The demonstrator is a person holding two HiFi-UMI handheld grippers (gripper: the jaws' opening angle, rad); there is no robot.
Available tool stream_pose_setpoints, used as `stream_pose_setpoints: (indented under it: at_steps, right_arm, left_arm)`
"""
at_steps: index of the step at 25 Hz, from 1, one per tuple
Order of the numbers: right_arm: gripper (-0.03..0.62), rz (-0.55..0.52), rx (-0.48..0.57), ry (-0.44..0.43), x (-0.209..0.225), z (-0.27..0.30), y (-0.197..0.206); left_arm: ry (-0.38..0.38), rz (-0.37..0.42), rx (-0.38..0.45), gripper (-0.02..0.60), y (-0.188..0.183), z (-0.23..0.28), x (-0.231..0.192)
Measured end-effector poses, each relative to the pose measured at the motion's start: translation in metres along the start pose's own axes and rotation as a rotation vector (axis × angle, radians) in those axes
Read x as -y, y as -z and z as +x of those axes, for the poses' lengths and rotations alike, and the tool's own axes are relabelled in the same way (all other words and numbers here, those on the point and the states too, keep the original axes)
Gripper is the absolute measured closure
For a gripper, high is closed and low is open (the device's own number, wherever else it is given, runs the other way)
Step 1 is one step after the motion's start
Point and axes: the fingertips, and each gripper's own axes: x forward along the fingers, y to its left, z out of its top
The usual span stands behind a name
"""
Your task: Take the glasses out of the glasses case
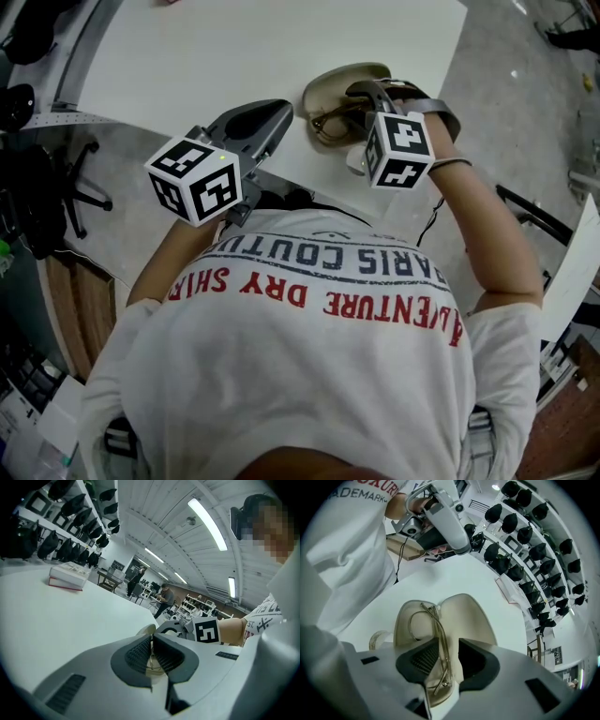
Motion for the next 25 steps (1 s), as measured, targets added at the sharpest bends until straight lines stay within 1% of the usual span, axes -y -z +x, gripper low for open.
stream_pose_setpoints:
  at_steps: [2,8,11,16,25]
  right_arm:
    - [0.471,-0.015,-0.008,-0.010,-0.002,0.003,-0.001]
    - [0.510,-0.052,-0.022,-0.038,-0.005,0.007,-0.005]
    - [0.537,-0.061,-0.029,-0.066,-0.010,0.008,-0.005]
    - [0.546,-0.078,-0.034,-0.102,-0.012,0.009,-0.007]
    - [0.566,-0.141,-0.070,-0.107,-0.013,0.009,-0.004]
  left_arm:
    - [-0.006,-0.009,0.003,0.546,0.002,-0.002,-0.003]
    - [-0.012,-0.013,0.020,0.546,-0.001,-0.008,-0.008]
    - [-0.015,-0.013,0.028,0.546,-0.003,-0.009,-0.011]
    - [-0.009,-0.016,0.036,0.546,-0.005,-0.009,-0.015]
    - [0.007,-0.015,0.030,0.546,-0.010,-0.011,-0.019]
